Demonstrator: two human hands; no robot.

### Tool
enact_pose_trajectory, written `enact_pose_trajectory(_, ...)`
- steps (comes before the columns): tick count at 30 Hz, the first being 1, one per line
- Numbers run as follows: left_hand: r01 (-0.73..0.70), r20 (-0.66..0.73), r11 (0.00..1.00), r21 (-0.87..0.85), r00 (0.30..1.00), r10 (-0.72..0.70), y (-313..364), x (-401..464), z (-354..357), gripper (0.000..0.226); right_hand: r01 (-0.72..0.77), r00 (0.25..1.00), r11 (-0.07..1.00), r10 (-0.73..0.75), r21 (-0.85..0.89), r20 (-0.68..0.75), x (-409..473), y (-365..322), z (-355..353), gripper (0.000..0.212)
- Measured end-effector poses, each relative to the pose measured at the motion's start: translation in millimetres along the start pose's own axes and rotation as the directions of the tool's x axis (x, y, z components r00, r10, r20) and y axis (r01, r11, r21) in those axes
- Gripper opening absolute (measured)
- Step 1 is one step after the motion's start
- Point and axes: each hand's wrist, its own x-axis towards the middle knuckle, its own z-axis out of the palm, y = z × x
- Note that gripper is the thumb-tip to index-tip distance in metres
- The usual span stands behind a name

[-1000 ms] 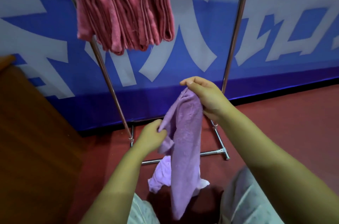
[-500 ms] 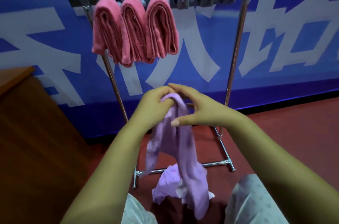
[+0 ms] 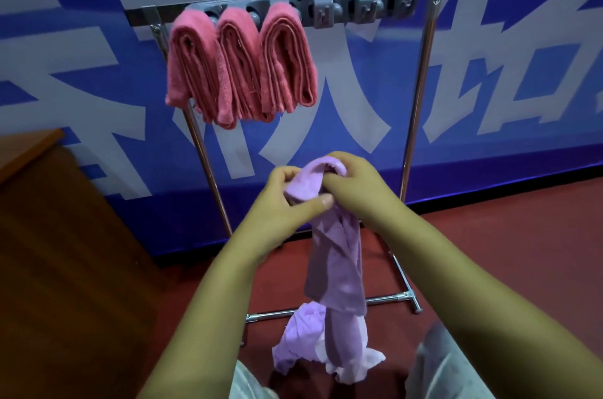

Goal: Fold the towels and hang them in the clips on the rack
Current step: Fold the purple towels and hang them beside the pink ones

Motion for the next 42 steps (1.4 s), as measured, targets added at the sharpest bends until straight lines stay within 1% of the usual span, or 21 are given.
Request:
enact_pose_trajectory(2, 0.031, 0.057, 0.999, 0.040, 0.998, -0.033, -12.7, -4.4, 6.0, 0.066, -0.069, 0.994, 0.983, 0.082, 0.168, -0.075, -0.1, -3.6, 0.1, 0.021)
enact_pose_trajectory(3, 0.052, 0.070, 0.997, 0.052, 0.996, -0.056, -16.9, -7.7, 11.2, 0.067, -0.090, 0.989, 0.958, 0.118, 0.272, -0.090, 0.3, -5.2, -0.4, 0.022)
enact_pose_trajectory(5, 0.087, 0.073, 0.995, 0.050, 0.993, -0.090, -24.5, -12.1, 23.0, 0.060, -0.110, 0.983, 0.889, 0.164, 0.444, -0.085, 2.1, -8.9, -1.4, 0.025)
enact_pose_trajectory(6, 0.097, 0.075, 0.994, 0.039, 0.992, -0.100, -27.0, -13.8, 29.2, 0.054, -0.110, 0.983, 0.863, 0.169, 0.494, -0.075, 3.2, -9.4, -1.6, 0.024)
enact_pose_trajectory(9, 0.113, 0.107, 0.994, -0.004, 0.988, -0.112, -29.5, -16.7, 39.7, 0.052, -0.117, 0.976, 0.838, 0.197, 0.533, -0.095, 3.3, -9.8, -2.3, 0.014)
enact_pose_trajectory(12, 0.096, 0.134, 0.995, 0.008, 0.986, -0.096, -32.1, -17.0, 42.4, 0.052, -0.081, 0.964, 0.841, 0.202, 0.535, -0.171, 0.8, -8.2, -6.5, 0.013)
enact_pose_trajectory(15, 0.076, 0.040, 0.996, 0.050, 0.996, -0.078, -37.5, -14.6, 41.9, 0.038, -0.051, 0.942, 0.791, 0.242, 0.609, -0.235, -0.7, -11.2, -13.3, 0.020)
enact_pose_trajectory(17, 0.103, -0.030, 0.991, 0.084, 0.994, -0.101, -46.2, -11.9, 37.0, 0.034, -0.033, 0.926, 0.735, 0.277, 0.677, -0.256, 1.2, -13.0, -19.6, 0.026)
enact_pose_trajectory(19, 0.165, 0.005, 0.985, 0.042, 0.986, -0.166, -60.2, -10.9, 31.2, 0.029, -0.023, 0.913, 0.658, 0.321, 0.752, -0.253, 4.1, -15.9, -27.5, 0.027)
enact_pose_trajectory(21, 0.239, 0.103, 0.971, 0.005, 0.966, -0.238, -77.7, -13.2, 26.1, 0.018, -0.006, 0.903, 0.605, 0.345, 0.796, -0.255, 7.2, -19.5, -36.8, 0.023)
enact_pose_trajectory(23, 0.290, 0.127, 0.956, 0.046, 0.947, -0.294, -97.5, -15.8, 17.6, 0.011, 0.024, 0.901, 0.611, 0.331, 0.791, -0.282, 9.9, -20.5, -46.0, 0.022)
enact_pose_trajectory(25, 0.309, 0.079, 0.951, 0.027, 0.947, -0.310, -110.8, -16.7, 3.8, 0.007, 0.043, 0.888, 0.627, 0.333, 0.778, -0.317, 11.6, -16.0, -56.9, 0.020)
enact_pose_trajectory(26, 0.308, 0.049, 0.951, -0.022, 0.951, -0.307, -113.0, -16.8, -4.4, 0.006, 0.047, 0.880, 0.645, 0.335, 0.763, -0.338, 12.0, -11.1, -63.4, 0.018)
enact_pose_trajectory(28, 0.281, -0.029, 0.936, -0.213, 0.956, -0.293, -107.3, -16.8, -22.2, 0.004, 0.029, 0.864, 0.703, 0.340, 0.710, -0.372, 11.2, 0.9, -76.5, 0.015)
enact_pose_trajectory(30, 0.189, -0.105, 0.891, -0.413, 0.962, -0.253, -95.0, -15.9, -40.4, 0.004, 0.012, 0.853, 0.758, 0.333, 0.652, -0.402, 9.6, 14.8, -86.3, 0.019)
enact_pose_trajectory(32, 0.063, -0.175, 0.862, -0.503, 0.969, -0.173, -81.0, -14.6, -56.0, 0.007, -0.012, 0.844, 0.817, 0.318, 0.577, -0.432, 5.9, 27.1, -91.3, 0.025)
enact_pose_trajectory(33, 0.012, -0.205, 0.859, -0.513, 0.969, -0.136, -73.6, -13.9, -61.7, 0.009, -0.021, 0.844, 0.830, 0.313, 0.557, -0.434, 3.6, 32.1, -92.2, 0.025)
enact_pose_trajectory(36, -0.097, -0.277, 0.849, -0.519, 0.959, -0.060, -51.7, -10.0, -71.6, 0.036, -0.047, 0.853, 0.846, 0.311, 0.532, -0.418, -2.0, 43.0, -94.0, 0.028)
enact_pose_trajectory(37, -0.131, -0.299, 0.840, -0.527, 0.953, -0.039, -43.8, -8.9, -74.3, 0.040, -0.039, 0.856, 0.851, 0.298, 0.523, -0.422, -2.9, 44.2, -95.1, 0.027)
enact_pose_trajectory(40, -0.226, -0.364, 0.809, -0.543, 0.931, 0.017, -27.4, -3.5, -83.9, 0.039, 0.002, 0.860, 0.888, 0.233, 0.460, -0.455, -3.7, 43.8, -101.5, 0.023)
enact_pose_trajectory(42, -0.261, -0.394, 0.800, -0.540, 0.918, 0.033, -21.1, -0.6, -87.5, 0.039, -0.016, 0.870, 0.920, 0.205, 0.390, -0.448, -3.1, 44.4, -105.5, 0.023)
